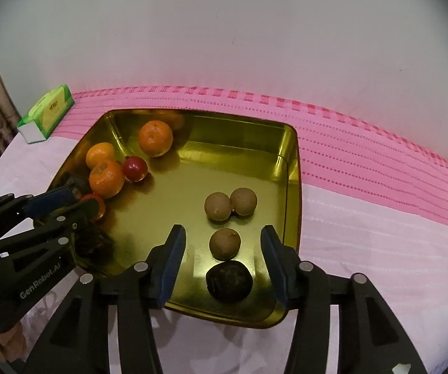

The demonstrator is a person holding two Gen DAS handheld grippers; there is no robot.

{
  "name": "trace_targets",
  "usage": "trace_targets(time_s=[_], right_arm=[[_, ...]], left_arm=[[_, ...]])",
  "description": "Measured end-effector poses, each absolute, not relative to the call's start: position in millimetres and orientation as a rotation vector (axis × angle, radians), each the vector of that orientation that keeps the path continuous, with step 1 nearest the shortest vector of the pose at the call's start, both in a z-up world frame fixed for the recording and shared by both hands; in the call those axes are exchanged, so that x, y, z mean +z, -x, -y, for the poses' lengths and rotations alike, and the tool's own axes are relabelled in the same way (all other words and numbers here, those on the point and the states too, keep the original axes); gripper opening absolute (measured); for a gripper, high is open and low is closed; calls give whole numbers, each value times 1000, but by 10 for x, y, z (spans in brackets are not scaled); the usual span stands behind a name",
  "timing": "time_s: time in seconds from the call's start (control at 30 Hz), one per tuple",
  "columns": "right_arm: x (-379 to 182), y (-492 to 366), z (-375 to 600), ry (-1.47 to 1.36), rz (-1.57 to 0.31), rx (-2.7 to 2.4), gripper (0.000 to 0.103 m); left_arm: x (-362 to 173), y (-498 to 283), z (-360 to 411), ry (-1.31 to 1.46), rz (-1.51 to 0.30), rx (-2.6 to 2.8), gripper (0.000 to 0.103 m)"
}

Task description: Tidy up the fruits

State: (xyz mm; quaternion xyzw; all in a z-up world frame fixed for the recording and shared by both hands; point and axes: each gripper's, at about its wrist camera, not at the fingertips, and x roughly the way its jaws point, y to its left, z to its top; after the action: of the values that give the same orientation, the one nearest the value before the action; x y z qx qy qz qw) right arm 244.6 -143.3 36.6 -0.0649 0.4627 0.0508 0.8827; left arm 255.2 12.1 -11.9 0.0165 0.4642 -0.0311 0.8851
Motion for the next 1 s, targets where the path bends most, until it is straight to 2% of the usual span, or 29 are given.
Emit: trace_targets(time_s=[0.53, 1.0], right_arm=[[665, -2079, 1512, 94, -921, 91, 50], [810, -1544, 1435, 94, -918, 110, 52]], left_arm=[[189, -2155, -191, -32, -930, -26, 40], [241, -1660, -269, -36, -924, 23, 40]])
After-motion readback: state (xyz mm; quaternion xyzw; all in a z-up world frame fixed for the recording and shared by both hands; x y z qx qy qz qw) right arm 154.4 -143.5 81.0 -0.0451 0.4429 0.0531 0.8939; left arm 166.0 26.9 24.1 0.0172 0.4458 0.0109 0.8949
